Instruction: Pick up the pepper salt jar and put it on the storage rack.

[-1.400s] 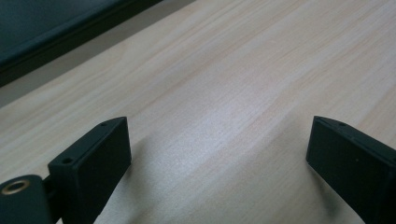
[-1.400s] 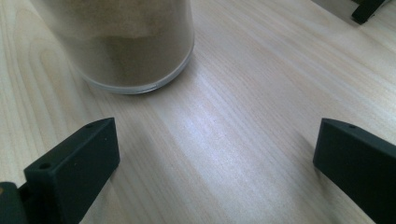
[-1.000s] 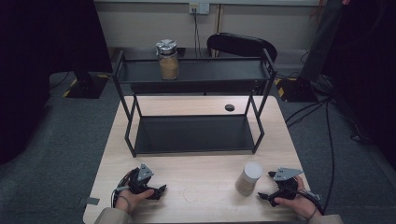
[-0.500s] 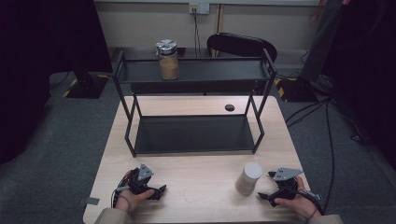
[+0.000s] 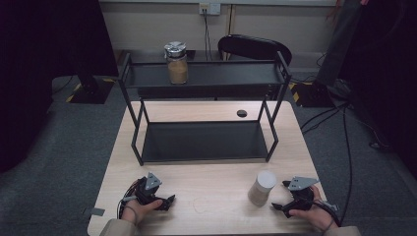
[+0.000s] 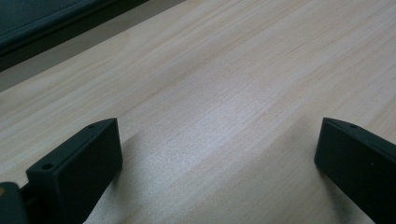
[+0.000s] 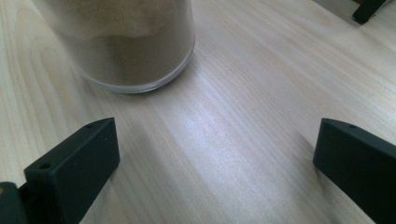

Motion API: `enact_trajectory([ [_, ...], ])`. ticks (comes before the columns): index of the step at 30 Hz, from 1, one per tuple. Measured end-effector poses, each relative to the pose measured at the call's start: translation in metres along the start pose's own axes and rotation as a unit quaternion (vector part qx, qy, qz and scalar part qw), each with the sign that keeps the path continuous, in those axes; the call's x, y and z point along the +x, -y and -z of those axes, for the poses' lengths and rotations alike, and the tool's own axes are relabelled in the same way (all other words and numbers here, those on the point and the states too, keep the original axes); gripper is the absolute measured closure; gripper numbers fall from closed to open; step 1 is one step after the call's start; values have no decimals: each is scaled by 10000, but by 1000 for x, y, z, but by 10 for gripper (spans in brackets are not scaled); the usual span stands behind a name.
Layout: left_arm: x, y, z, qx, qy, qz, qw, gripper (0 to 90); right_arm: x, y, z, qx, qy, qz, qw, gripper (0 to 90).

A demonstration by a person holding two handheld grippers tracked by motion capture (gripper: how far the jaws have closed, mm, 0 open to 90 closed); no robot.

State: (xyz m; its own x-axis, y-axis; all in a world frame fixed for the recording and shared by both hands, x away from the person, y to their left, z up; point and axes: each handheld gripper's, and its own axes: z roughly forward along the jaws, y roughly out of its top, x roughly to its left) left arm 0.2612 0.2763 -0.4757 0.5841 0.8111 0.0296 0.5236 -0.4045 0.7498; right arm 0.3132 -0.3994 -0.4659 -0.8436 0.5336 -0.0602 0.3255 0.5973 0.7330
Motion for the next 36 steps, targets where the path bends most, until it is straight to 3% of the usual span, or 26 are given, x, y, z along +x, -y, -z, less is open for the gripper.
enact_trajectory([
  [14,0,0,0,-6,0,3,10000,0,-4,1,1,-11,-96,23,10000,0],
  [23,0,0,0,-7,0,2,10000,0,-9,5,5,-90,-215,-199,9995,4],
  [36,0,1,0,-21,1,21,10000,0,-7,-2,10,-200,-358,-78,9991,4],
])
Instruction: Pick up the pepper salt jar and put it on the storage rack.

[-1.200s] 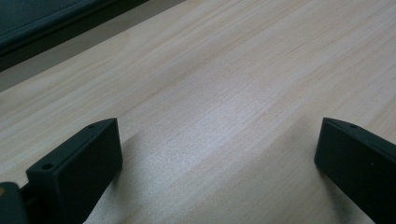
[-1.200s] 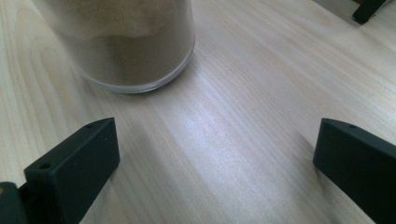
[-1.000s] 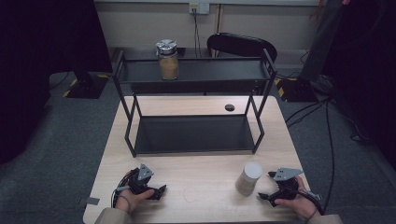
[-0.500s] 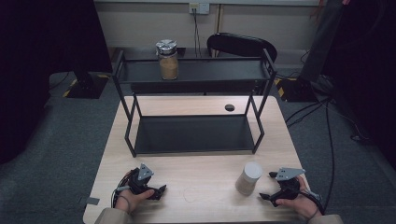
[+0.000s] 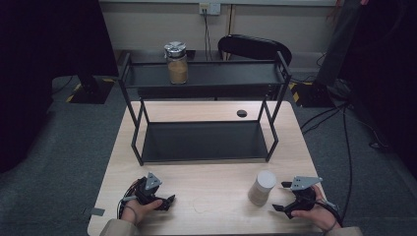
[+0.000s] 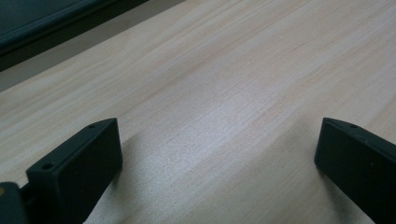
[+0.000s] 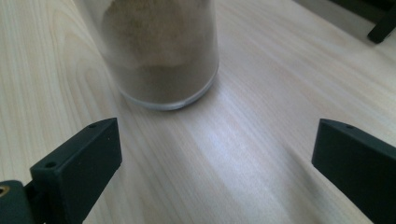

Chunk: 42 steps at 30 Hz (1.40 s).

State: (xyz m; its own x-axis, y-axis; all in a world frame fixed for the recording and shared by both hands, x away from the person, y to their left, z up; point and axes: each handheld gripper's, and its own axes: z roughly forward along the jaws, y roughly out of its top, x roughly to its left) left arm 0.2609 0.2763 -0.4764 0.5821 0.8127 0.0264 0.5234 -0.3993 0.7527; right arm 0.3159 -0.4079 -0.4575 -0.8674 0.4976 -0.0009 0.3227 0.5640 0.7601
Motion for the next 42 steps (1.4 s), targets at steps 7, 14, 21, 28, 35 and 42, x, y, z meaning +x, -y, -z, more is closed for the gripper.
enact_trajectory([
  [7,0,0,0,-3,0,3,10000,0,3,-7,6,-133,-88,56,9999,5],
  [14,0,0,0,14,-1,-19,10000,0,5,-18,12,-299,-148,137,9993,3],
  [21,0,0,0,15,-1,-19,10000,0,5,-30,15,-399,-252,182,9987,3],
  [28,0,-1,0,16,0,-22,10000,0,6,-42,14,-532,-342,218,9978,2],
  [35,0,0,0,14,-1,-18,10000,0,7,-47,7,-765,-459,133,9959,4],
  [42,0,0,0,15,0,-20,10000,0,7,-52,-1,-810,-483,326,9950,112],
])
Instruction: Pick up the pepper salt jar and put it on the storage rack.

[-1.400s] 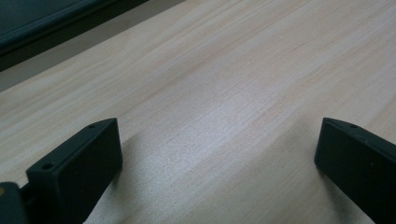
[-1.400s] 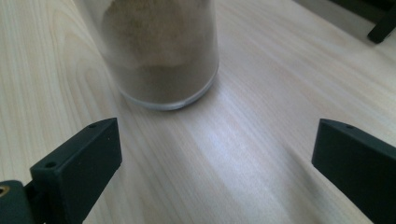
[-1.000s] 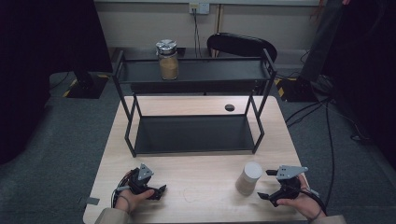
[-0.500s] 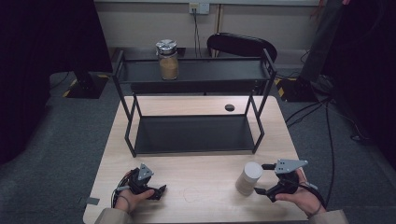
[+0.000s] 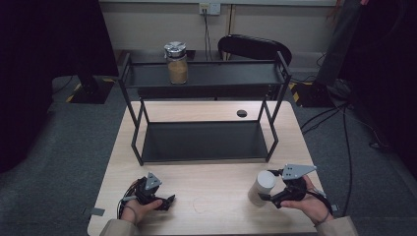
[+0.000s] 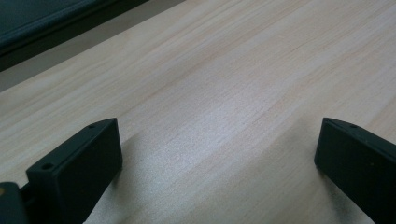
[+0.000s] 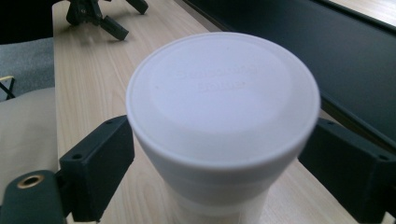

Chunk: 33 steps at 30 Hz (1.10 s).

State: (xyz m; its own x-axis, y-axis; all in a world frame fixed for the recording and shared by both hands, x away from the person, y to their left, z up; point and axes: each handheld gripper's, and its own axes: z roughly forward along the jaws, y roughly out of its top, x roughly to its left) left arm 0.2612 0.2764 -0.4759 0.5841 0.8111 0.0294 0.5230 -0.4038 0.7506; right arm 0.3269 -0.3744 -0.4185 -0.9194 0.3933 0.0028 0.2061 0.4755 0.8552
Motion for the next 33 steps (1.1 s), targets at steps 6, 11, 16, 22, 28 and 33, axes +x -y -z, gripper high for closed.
enact_trajectory([
  [6,0,0,0,-15,1,21,10000,0,1,-4,-3,-20,-8,462,9989,281],
  [11,0,0,0,-1,1,2,10000,0,4,-3,-3,-75,103,562,9983,337],
  [16,0,1,0,-16,2,22,10000,0,7,1,-3,-150,188,489,9985,341],
  [22,0,0,0,-2,1,4,10000,0,10,0,-4,-143,250,432,9987,343],
  [28,0,0,0,-2,1,2,10000,0,10,-2,-1,-233,245,426,9985,343],
  [33,0,0,0,-2,0,3,10000,0,12,-15,5,-174,247,399,9987,343],
])
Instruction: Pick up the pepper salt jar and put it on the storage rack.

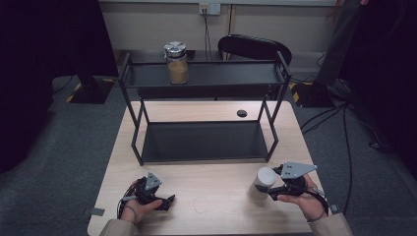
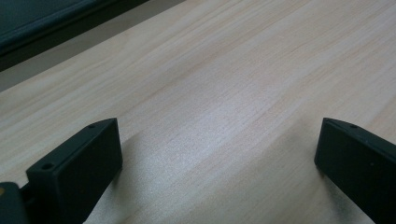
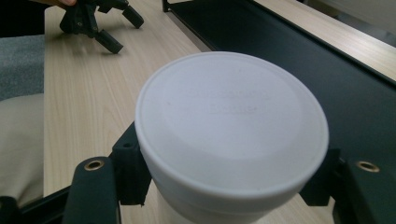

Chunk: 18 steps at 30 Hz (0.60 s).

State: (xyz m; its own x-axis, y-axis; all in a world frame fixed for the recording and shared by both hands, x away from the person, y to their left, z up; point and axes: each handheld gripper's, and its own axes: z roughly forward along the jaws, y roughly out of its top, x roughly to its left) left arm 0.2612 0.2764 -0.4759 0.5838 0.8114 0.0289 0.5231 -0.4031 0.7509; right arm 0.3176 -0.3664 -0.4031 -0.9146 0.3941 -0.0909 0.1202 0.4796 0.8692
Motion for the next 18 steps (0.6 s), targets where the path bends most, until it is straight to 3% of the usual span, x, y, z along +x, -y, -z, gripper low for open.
enact_trajectory([
  [18,0,0,0,0,1,-1,10000,0,-1,-42,3,203,-266,-112,9994,344],
])
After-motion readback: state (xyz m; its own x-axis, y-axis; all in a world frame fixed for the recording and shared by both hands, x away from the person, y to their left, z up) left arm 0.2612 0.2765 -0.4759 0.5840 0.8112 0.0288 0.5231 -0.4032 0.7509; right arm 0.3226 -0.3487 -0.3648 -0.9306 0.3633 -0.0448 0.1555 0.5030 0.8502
